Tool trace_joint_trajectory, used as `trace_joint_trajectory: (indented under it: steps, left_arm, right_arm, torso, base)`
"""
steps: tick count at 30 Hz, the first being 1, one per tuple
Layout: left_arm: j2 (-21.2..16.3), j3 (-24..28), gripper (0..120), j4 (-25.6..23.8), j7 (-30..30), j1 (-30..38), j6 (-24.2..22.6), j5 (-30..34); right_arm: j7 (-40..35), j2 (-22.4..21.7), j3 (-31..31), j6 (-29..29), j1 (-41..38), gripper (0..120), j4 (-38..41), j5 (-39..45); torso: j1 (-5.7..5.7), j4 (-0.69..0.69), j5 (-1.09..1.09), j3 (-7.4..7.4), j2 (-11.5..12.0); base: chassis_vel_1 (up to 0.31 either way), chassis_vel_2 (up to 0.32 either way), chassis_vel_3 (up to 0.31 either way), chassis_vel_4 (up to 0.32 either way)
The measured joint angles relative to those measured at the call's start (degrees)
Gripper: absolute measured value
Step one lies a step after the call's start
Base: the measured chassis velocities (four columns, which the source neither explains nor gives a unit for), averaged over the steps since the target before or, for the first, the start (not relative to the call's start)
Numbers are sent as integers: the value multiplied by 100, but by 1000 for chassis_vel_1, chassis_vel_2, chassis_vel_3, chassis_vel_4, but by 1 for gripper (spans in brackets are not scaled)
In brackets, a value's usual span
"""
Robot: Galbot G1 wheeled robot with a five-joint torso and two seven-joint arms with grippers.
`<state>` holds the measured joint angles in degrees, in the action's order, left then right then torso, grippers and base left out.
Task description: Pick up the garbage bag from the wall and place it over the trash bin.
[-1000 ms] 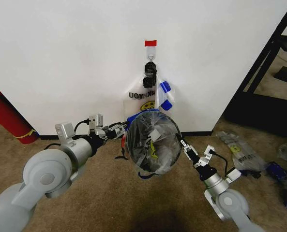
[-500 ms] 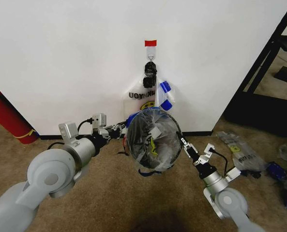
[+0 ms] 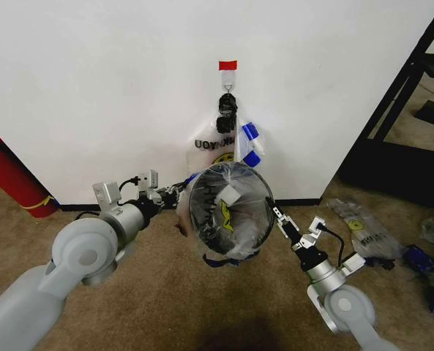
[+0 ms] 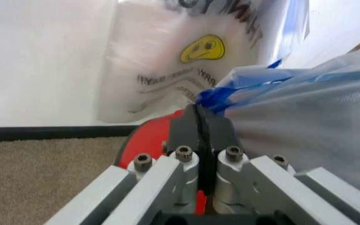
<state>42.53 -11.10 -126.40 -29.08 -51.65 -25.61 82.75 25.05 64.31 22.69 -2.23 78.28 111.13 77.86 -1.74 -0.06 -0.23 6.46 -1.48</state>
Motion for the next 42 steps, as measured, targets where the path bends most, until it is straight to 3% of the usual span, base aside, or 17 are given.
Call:
trace_joint_trajectory:
  steps: [12,15,17,19,24,28,33,35,39,42]
  left_arm:
    - [6,127,0,98,-19,23,48,-285]
    - [-43,10,11,-50,-118,4,-41,-294]
    - [-48,-1,13,-63,-125,-1,-48,-298]
    - [-89,-97,26,-115,-183,-51,-95,-363]
    - [-164,-92,39,-79,-198,-126,-150,-560]
    - [-160,-119,58,-78,-311,-147,-106,-709]
    - [-156,-419,73,-392,-551,-185,93,-726]
    - [-114,-437,83,-767,-750,-293,164,-825]
    - [-4,-199,76,-1122,-855,-487,187,-1063]
    - [85,84,64,-1382,-881,-650,162,-1226]
  right_arm:
    - [10,28,-7,-5,14,1,7,4]
    - [10,36,-7,-5,14,1,-29,-11]
    - [9,38,-7,-4,14,1,-35,-13]
    - [8,49,-12,-1,9,1,-48,-20]
    - [8,47,-24,2,0,1,-50,-19]
    - [-19,52,-30,22,-11,1,-46,-26]
    - [-192,110,-29,115,-2,1,-14,-193]
    - [-503,199,-55,206,18,1,162,-545]
    - [-828,305,-164,319,-22,1,210,-1040]
    - [-1100,392,-261,422,-39,1,242,-1433]
  torso:
    - [0,0,0,0,0]
    - [0,0,1,0,0]
    - [0,0,1,0,0]
    - [0,0,0,0,0]
    - [0,1,0,0,0]
    - [0,0,0,0,0]
    - [0,1,1,0,0]
    - [0,0,0,-1,0]
    - [0,1,0,0,0]
    - [0,1,0,0,0]
  base:
    - [0,0,0,0]
    - [0,0,0,0]
    - [0,0,0,0]
    - [0,0,0,0]
    - [0,0,0,0]
    - [0,0,0,0]
    - [0,0,0,0]
    - [0,0,0,0]
    - [0,0,0,0]
    - [0,0,0,0]
